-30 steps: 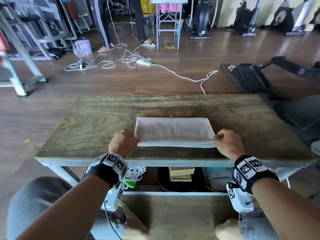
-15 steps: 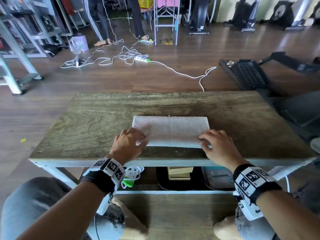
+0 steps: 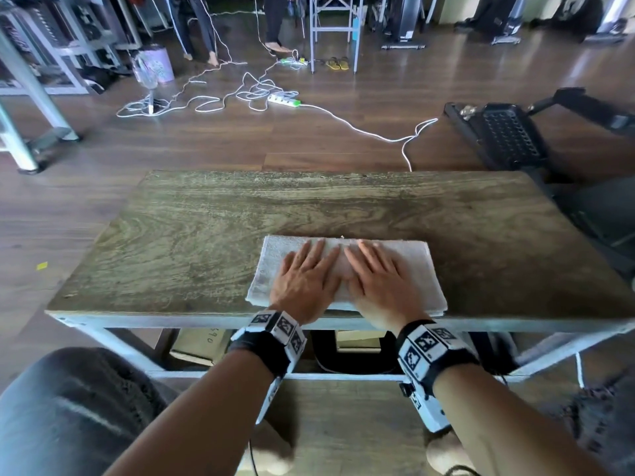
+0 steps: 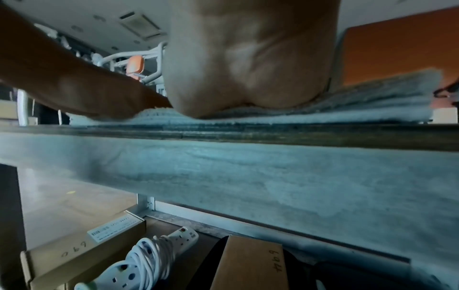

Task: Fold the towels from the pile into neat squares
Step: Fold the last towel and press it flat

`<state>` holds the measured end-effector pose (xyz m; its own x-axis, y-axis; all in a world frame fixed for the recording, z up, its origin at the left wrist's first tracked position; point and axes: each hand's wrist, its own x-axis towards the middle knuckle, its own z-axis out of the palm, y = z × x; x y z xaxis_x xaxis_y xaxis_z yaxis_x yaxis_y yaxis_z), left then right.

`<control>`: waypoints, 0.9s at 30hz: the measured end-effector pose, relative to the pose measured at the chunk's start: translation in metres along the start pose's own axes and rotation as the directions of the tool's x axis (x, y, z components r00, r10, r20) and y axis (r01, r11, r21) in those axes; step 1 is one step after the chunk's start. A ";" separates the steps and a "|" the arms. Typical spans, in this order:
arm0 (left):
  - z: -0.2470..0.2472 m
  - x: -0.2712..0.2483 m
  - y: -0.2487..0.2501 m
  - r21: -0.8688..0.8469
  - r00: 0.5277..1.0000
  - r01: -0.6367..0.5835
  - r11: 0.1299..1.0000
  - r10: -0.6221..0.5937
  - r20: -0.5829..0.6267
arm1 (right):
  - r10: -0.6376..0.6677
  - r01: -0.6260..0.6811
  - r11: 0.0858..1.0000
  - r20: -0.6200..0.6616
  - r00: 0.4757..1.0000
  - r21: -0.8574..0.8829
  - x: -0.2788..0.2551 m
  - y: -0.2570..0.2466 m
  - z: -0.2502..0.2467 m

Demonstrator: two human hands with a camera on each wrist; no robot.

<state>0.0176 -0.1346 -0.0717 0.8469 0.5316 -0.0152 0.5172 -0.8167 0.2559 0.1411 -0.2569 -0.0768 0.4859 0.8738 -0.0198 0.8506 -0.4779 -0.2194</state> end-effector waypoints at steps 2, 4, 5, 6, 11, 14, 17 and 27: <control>-0.001 -0.001 -0.014 -0.006 0.998 0.064 0.998 -0.064 0.018 | 0.033 -0.033 0.999 -0.013 0.999 -0.006 -0.002 0.004 -0.002; -0.005 -0.003 -0.029 -0.015 0.987 0.160 0.987 -0.160 0.010 | 0.066 -0.066 0.998 -0.010 0.998 -0.023 -0.003 0.006 -0.005; -0.007 -0.004 -0.036 -0.015 0.978 0.210 0.977 -0.211 -0.006 | 0.075 -0.076 0.997 -0.007 0.997 -0.032 -0.003 0.006 -0.006; -0.008 -0.006 -0.041 -0.023 0.964 0.262 0.965 -0.263 -0.031 | 0.081 -0.081 0.996 -0.001 0.997 -0.035 -0.004 0.005 -0.007; -0.010 -0.021 -0.047 -0.155 0.846 0.477 0.865 -0.500 -0.185 | 0.086 -0.086 0.996 0.017 0.996 -0.023 -0.003 0.005 -0.005; -0.014 -0.024 -0.037 -0.096 0.823 0.498 0.862 -0.504 -0.263 | 0.072 -0.071 0.997 0.047 0.996 -0.023 -0.003 0.005 -0.007; -0.028 -0.020 -0.025 -0.084 0.824 0.529 0.845 -0.535 -0.189 | 0.035 -0.039 0.999 0.085 0.996 0.035 -0.001 0.008 -0.012; -0.113 0.022 0.045 -0.185 0.955 0.273 0.944 -0.289 -0.065 | 0.311 -0.178 0.514 0.012 0.950 0.839 -0.022 0.027 -0.071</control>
<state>0.0458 -0.1339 0.0485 0.6513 0.7584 -0.0256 0.6968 -0.5843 0.4161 0.1678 -0.2956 -0.0129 0.7238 0.6830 -0.0985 0.1817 -0.3263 -0.9277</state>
